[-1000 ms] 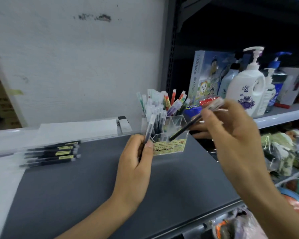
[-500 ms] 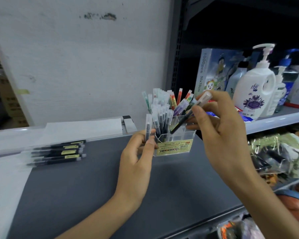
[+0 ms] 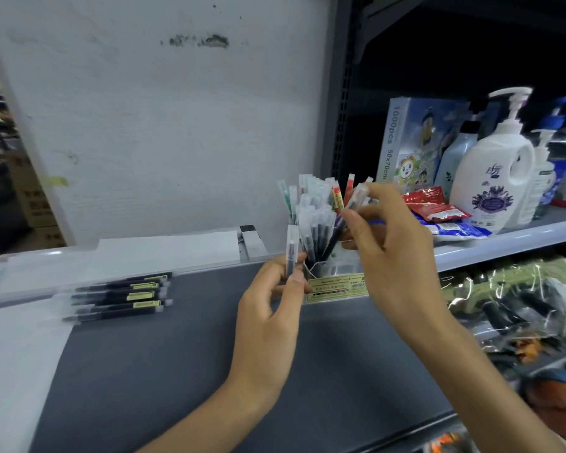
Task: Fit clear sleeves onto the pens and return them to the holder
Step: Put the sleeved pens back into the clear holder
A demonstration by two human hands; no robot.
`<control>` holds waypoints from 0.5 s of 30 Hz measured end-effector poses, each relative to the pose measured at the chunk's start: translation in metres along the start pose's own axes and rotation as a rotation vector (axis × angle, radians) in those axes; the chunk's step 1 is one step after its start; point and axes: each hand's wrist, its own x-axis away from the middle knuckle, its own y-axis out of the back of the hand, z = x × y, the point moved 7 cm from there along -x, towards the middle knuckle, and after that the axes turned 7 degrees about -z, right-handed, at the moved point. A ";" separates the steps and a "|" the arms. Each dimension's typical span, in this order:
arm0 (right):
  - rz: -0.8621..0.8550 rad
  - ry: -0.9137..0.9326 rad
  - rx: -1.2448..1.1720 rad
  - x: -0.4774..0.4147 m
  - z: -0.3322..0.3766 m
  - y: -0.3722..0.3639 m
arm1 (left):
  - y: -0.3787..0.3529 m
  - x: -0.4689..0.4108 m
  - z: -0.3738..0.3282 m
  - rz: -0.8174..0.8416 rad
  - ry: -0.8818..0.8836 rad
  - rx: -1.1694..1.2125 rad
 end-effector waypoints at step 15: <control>-0.086 -0.156 0.116 0.007 -0.028 -0.016 | 0.001 -0.001 0.002 -0.020 0.034 0.013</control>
